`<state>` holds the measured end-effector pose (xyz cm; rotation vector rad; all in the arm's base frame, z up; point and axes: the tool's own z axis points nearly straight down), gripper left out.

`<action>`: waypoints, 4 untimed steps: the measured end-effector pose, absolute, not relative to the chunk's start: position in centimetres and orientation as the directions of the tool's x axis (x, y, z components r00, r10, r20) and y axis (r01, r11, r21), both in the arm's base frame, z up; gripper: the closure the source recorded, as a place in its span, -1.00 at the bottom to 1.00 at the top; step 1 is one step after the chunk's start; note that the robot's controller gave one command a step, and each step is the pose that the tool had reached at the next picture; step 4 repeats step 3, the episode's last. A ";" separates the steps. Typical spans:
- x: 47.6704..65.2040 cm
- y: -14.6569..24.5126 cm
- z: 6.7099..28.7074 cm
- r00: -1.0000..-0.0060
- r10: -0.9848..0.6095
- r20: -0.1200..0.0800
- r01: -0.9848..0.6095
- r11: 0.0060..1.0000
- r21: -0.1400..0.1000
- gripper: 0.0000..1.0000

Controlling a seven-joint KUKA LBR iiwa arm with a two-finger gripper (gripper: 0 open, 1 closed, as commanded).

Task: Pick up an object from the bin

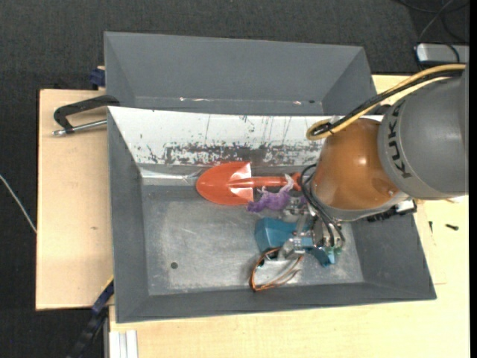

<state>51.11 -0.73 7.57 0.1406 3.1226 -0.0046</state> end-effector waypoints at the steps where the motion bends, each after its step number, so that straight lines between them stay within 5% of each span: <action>1: 51.1 -0.7 7.6 -0.996 0.090 -0.016 0.090 0.996 -0.002 1.00; 4: 50.6 -0.6 9.5 -0.996 0.089 0.005 0.089 0.996 -0.001 1.00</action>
Offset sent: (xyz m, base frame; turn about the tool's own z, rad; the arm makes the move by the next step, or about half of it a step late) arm -0.0002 0.0000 0.0909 0.0000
